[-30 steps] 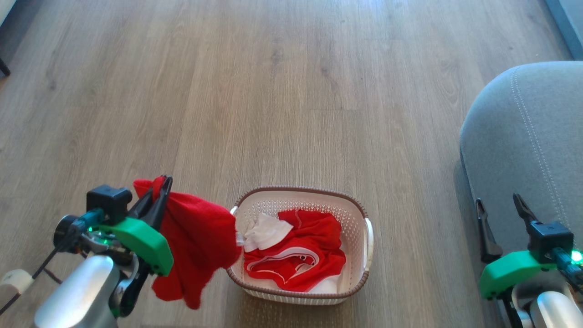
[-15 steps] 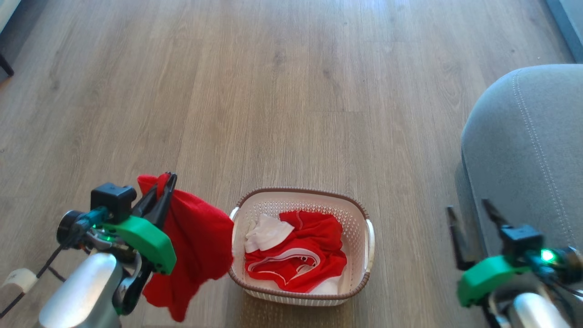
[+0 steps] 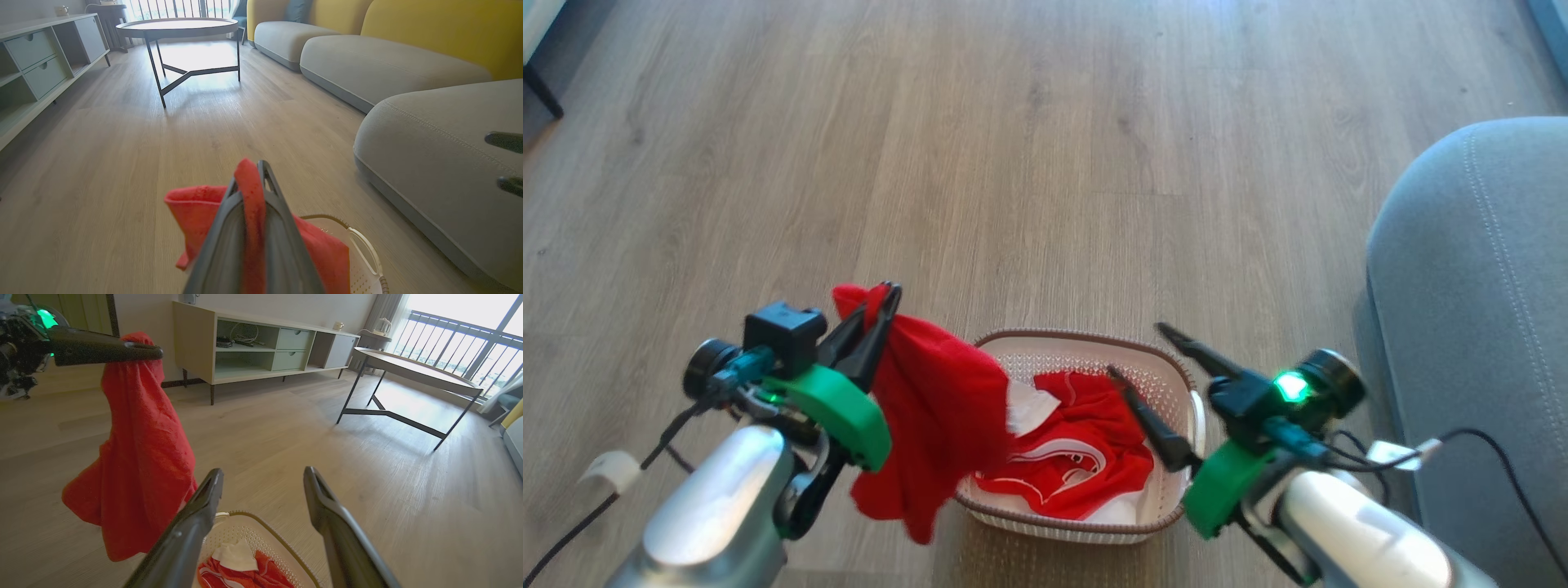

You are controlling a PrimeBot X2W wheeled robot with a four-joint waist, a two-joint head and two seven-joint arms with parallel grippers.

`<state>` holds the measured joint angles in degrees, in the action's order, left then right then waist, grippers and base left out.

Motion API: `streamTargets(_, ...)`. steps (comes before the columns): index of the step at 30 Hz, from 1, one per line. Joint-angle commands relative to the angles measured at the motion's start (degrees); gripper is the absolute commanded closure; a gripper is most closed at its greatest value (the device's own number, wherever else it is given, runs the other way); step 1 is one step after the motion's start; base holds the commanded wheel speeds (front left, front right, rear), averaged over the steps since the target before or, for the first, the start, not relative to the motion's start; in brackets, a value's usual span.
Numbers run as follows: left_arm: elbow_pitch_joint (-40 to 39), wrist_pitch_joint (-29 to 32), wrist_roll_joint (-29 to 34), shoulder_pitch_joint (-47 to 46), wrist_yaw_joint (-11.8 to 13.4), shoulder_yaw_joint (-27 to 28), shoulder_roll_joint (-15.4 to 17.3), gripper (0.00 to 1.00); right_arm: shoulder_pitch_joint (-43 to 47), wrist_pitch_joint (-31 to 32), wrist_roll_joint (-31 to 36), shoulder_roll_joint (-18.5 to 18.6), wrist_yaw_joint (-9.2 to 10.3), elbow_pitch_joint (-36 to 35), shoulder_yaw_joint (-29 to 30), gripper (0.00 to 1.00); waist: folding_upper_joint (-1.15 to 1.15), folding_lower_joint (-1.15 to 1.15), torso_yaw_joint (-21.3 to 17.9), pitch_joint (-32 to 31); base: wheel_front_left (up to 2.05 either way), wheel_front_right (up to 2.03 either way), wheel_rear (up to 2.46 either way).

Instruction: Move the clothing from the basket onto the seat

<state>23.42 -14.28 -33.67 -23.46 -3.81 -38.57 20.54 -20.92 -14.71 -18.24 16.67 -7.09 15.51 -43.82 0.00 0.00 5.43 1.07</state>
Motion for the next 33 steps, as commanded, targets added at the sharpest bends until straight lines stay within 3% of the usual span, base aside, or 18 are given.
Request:
streamTargets(1,-1.66,-0.58,0.79,-3.98,-0.38,1.91,0.80,1.00,-2.51,-0.29,-0.80,-0.28,-0.40,-1.11,-2.09,0.00,0.00,0.00,0.32,0.11,0.00,0.00,0.00)
streamTargets(10,-4.29,-0.11,2.06,-5.79,-1.47,-1.92,-2.17,1.00,-8.40,-0.29,-3.81,-2.70,-0.40,0.77,-10.54,0.00,0.00,0.00,1.64,0.28,0.00,0.00,0.00)
streamTargets(29,-17.26,4.84,3.34,-5.78,-1.65,-8.49,-4.86,1.00,-10.15,-0.29,-6.35,-5.36,-0.40,4.37,-10.88,0.00,0.00,0.00,1.82,0.79,0.00,0.00,0.00)
streamTargets(30,-17.62,4.94,3.24,-5.70,-1.62,-8.59,-4.93,1.00,-10.10,-0.29,-6.67,-5.38,-0.40,4.41,-10.80,0.09,0.00,0.00,1.73,0.85,0.00,0.00,0.00)
streamTargets(31,-17.94,5.02,3.15,-5.61,-1.59,-8.71,-5.00,1.00,-10.07,-0.29,-6.85,-5.34,-0.40,4.44,-10.62,0.62,0.00,0.00,1.63,0.89,0.00,0.00,0.00)
streamTargets(32,-18.20,5.06,3.04,-5.52,-1.56,-8.80,-5.09,1.00,-9.96,-0.29,-7.04,-5.32,-0.40,4.47,-10.19,0.87,0.00,0.00,1.54,0.89,0.00,0.00,0.00)
streamTargets(33,-18.42,5.07,2.83,-5.38,-1.55,-8.87,-5.21,1.00,-9.68,-0.29,-7.62,-5.36,-0.40,4.31,-9.87,1.00,0.00,0.00,1.47,0.88,0.00,0.00,0.00)
